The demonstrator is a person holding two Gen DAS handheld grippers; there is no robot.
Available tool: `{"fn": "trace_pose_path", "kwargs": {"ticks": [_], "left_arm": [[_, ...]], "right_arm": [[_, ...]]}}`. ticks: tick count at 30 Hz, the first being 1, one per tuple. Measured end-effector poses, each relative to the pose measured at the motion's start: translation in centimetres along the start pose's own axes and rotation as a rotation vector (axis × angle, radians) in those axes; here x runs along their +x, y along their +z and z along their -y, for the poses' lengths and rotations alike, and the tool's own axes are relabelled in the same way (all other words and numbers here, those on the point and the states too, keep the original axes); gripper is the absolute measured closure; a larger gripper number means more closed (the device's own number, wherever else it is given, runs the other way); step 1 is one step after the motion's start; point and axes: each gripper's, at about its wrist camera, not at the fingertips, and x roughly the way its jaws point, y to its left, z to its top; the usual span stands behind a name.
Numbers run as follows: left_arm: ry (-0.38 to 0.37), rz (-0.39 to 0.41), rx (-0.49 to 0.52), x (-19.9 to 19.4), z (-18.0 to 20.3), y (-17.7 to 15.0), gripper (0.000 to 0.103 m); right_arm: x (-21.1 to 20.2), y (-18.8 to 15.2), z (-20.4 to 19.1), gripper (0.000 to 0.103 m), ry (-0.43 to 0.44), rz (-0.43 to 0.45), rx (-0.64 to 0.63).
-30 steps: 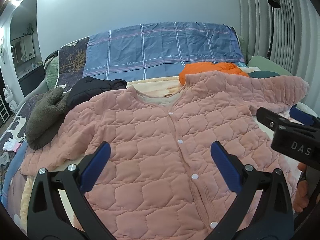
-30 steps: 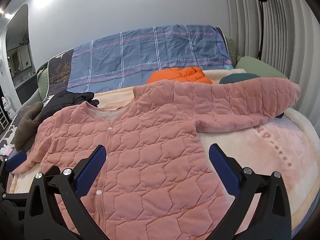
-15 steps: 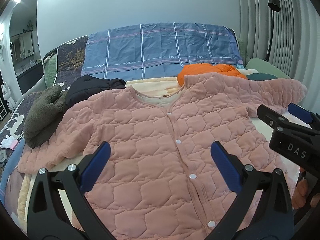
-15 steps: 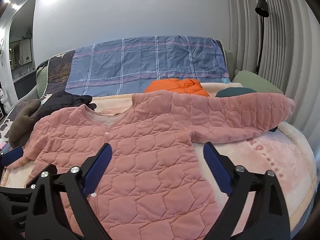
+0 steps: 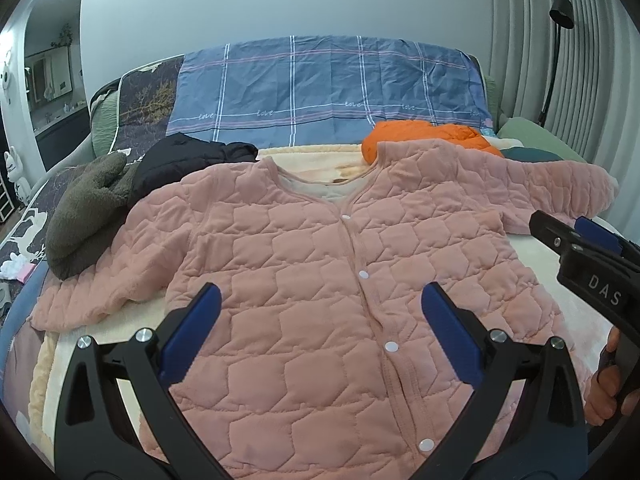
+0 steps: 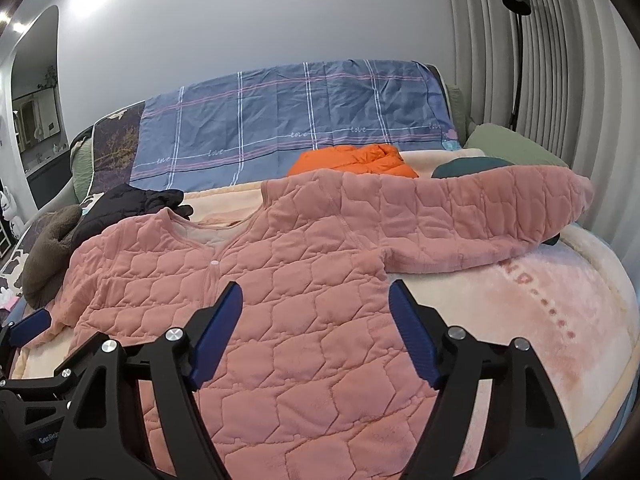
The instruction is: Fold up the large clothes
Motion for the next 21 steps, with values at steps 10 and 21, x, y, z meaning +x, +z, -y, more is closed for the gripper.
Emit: {"fn": "trace_pose_path", "kwargs": {"ticks": [10,21], "left_arm": [[-0.003,-0.020,-0.009,0.4,-0.3,-0.3,0.002],[-0.012,-0.049,-0.035,1.0,-0.8,-0.3,0.002]], "right_arm": [[0.5,-0.2,-0.1,0.026,0.008,-0.019,-0.008],[1.3,-0.5,-0.1,0.026,0.020,-0.059,-0.015]]}}
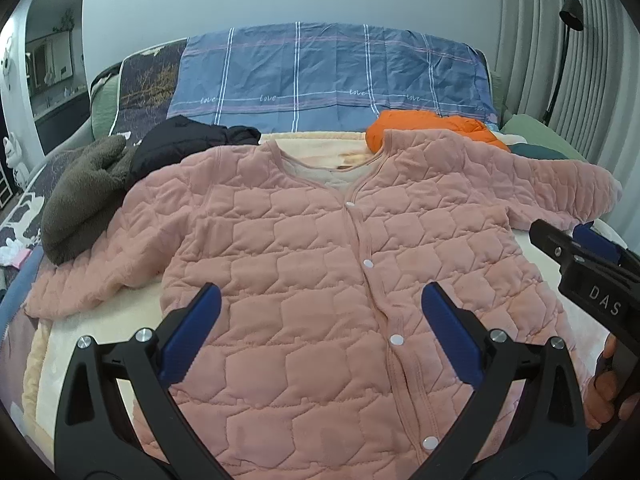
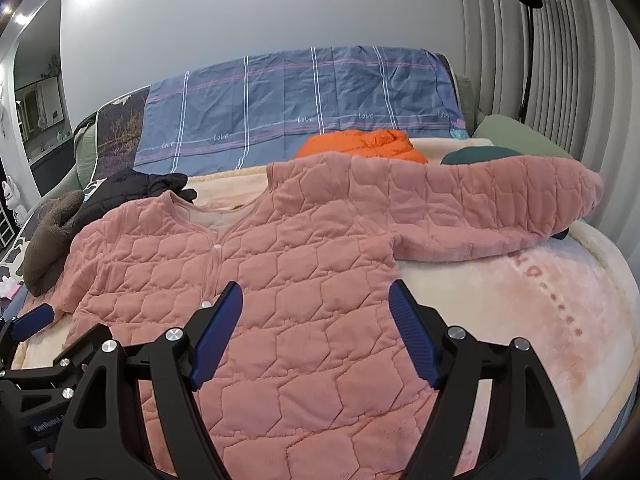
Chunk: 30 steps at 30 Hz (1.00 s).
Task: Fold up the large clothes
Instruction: 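Grasp the jacket sleeve with the left tool and lift it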
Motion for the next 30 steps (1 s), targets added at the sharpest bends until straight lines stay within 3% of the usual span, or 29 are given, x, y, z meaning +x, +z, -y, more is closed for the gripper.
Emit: {"fn": "trace_pose_path", "kwargs": {"ticks": [6,9,13,15,18,22,25,30], "left_arm": [[-0.011,-0.053,-0.037,0.5,-2.2,0.1,0.002],[-0.021,-0.074,-0.104,0.6,-5.3,0.0,0.002],[0.031,-0.101,-0.289,1.2,-12.3,-1.0,0.004],[0.091,-0.115,-0.418,1.7,-16.8,-2.1,0.013],[0.096,-0.131,-0.606,2.7,-22.7,-3.9,0.028],[0.092,-0.177,-0.923,4.8,-31.6,-7.8,0.028],[0.188,-0.150,-1.040,5.5,-36.2,-9.7,0.022],[0.254,-0.034,-1.163,6.2,-41.0,-10.6,0.021]], "right_arm": [[1.6,-0.7,0.4,0.022,0.015,-0.068,-0.019],[2.5,-1.5,0.6,0.021,-0.010,-0.094,-0.042],[3.6,-2.3,0.9,0.021,-0.012,-0.144,-0.035],[4.0,-2.5,0.9,0.021,-0.006,-0.164,-0.031],[4.3,-2.6,0.6,0.021,-0.007,-0.171,-0.043],[4.1,-2.8,0.0,0.019,-0.007,-0.172,-0.076],[3.9,-3.0,0.1,0.018,-0.025,-0.172,-0.098],[4.1,-3.1,1.4,0.017,-0.068,-0.190,-0.080]]}}
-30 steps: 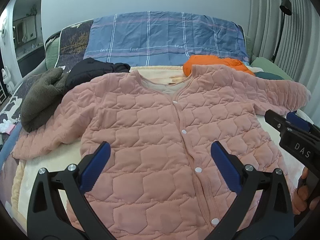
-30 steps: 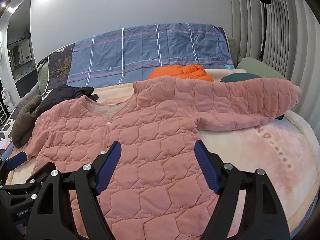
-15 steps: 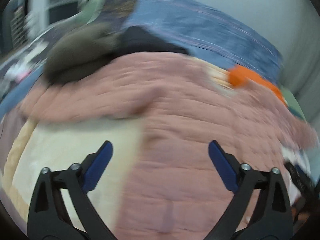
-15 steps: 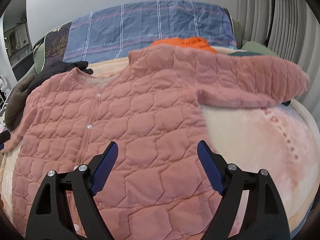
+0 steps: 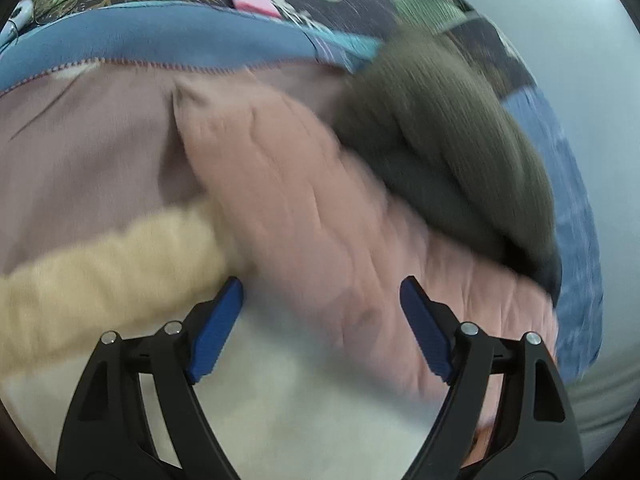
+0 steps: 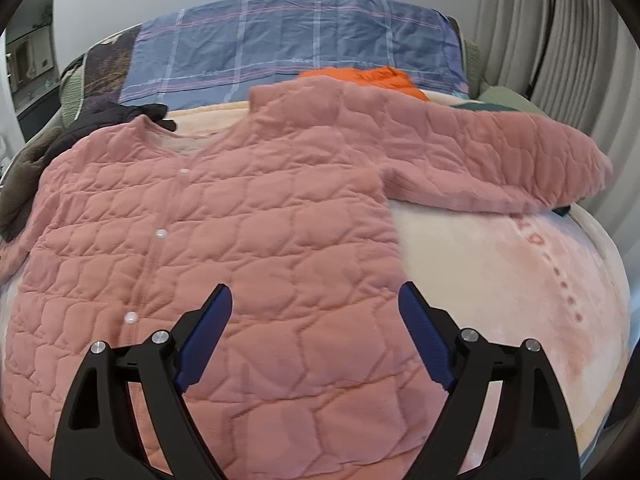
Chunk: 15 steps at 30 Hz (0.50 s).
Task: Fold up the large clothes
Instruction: 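Grasp the jacket sleeve with the left tool and lift it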
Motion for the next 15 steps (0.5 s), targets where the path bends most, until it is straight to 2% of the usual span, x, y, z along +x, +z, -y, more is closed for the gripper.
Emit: {"fn": "trace_pose_path", "kwargs": {"ticks": [2,4,5,6,9,12,15], "left_arm": [[-0.012,0.009,-0.045,0.6,-0.3,0.6,0.024],[-0.012,0.033,-0.061,0.8,0.1,1.2,0.044],[-0.016,0.052,-0.042,0.6,0.7,1.0,0.075],[-0.027,0.060,-0.014,0.6,1.2,0.9,0.087],[-0.091,0.094,0.038,-1.0,3.4,0.8,0.092],[-0.161,0.166,0.194,-4.4,8.0,0.1,0.092],[-0.245,0.231,0.400,-8.5,14.7,-3.4,0.092]], "right_arm": [[0.0,-0.1,0.7,0.017,-0.014,-0.003,0.014],[-0.1,-0.1,1.4,0.017,-0.028,-0.002,0.025],[-0.2,-0.1,1.6,0.017,-0.031,-0.002,0.028],[-0.2,-0.1,1.9,0.017,-0.034,-0.002,0.033],[-0.3,0.0,2.8,0.017,-0.039,0.001,0.047],[-0.4,0.3,3.5,0.017,-0.043,0.013,0.060],[-0.4,0.7,4.0,0.017,-0.028,0.017,0.070]]}}
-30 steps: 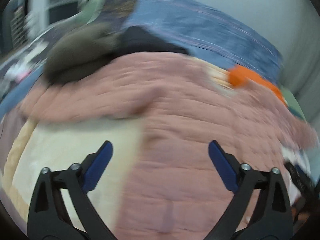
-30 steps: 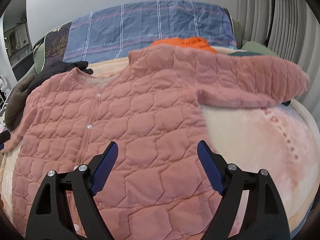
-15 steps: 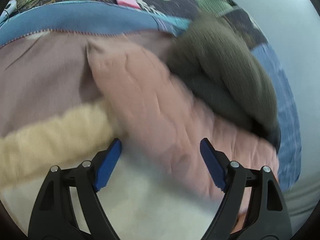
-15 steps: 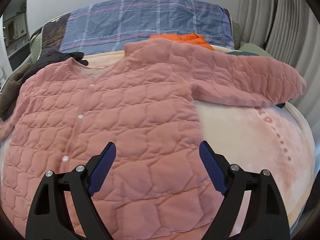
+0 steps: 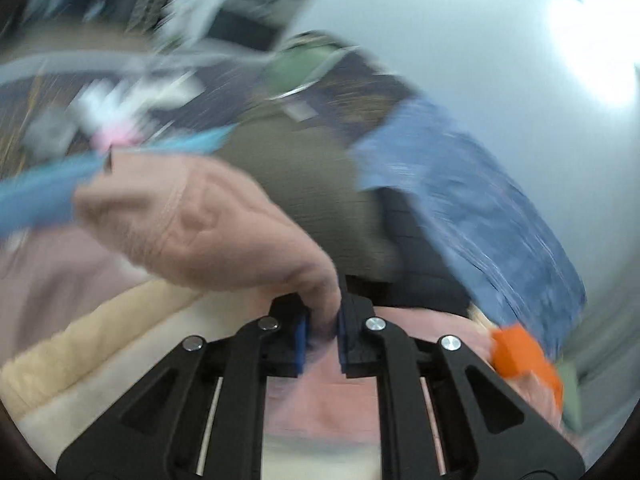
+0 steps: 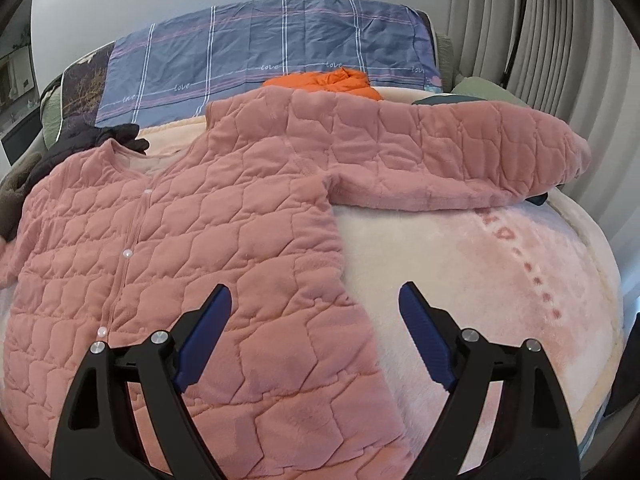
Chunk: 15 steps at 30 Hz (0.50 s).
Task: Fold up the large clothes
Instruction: 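Grasp the jacket sleeve with the left tool and lift it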
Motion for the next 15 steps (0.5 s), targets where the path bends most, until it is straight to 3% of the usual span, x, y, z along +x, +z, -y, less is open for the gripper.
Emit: {"fn": "trace_pose_path", "kwargs": {"ticks": [4,6,10,11,14,15], "left_arm": [[-0.223,0.015,0.199,-2.2,10.7,-1.7,0.091],[-0.315,-0.014,0.292,-2.3,15.5,-3.4,0.091],[-0.475,-0.129,0.518,-0.7,25.1,-9.9,0.087],[-0.495,-0.154,0.557,-0.5,26.4,-11.4,0.081],[-0.489,-0.227,0.681,1.0,29.3,-16.9,0.037],[-0.473,-0.252,0.726,1.6,29.8,-18.8,0.035]], "right_arm": [[-0.2,0.1,0.7,0.017,0.024,0.007,0.014],[-0.3,-0.1,1.2,0.017,0.024,0.005,0.020],[-0.4,-0.2,2.6,0.017,0.007,0.000,0.045],[-0.4,-0.3,3.0,0.017,0.001,0.000,0.052],[-0.5,-0.4,4.3,0.017,-0.016,-0.001,0.067],[-0.5,-0.4,4.7,0.017,-0.015,-0.005,0.070]]}}
